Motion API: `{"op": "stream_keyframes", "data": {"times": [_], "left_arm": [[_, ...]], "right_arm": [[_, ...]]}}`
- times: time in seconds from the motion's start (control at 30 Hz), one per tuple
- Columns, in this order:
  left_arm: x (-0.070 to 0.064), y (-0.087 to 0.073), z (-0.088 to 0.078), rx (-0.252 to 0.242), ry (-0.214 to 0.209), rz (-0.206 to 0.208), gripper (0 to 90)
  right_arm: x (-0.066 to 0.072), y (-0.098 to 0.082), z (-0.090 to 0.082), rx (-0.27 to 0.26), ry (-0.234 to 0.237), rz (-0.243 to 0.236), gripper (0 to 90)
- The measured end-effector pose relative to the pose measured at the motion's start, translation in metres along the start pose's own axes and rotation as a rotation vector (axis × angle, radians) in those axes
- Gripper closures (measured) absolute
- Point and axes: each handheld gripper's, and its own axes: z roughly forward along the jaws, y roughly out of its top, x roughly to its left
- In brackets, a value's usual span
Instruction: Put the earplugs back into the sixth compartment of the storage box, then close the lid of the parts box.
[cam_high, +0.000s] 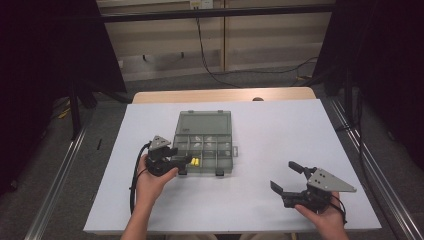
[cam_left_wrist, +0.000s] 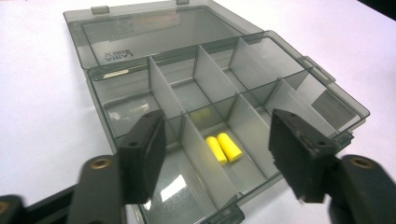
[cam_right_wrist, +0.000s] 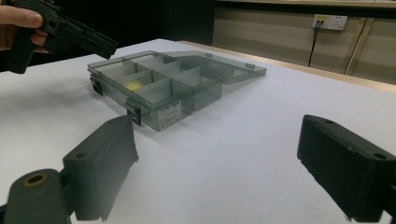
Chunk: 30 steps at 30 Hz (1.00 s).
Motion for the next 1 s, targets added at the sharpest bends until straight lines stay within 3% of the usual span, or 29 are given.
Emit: {"op": "stream_keyframes", "data": {"times": [0.4, 1.0], "left_arm": [[0.008, 0.0, -0.005, -0.032, 0.021, -0.013, 20.4], [0.031, 0.005, -0.019, -0.045, 0.039, -0.013, 14.5]], "right_arm": [[0.0, 0.0, 0.009, 0.021, 0.001, -0.002, 11.0], [0.0, 0.009, 0.043, 0.094, -0.013, 0.02, 10.4]]}}
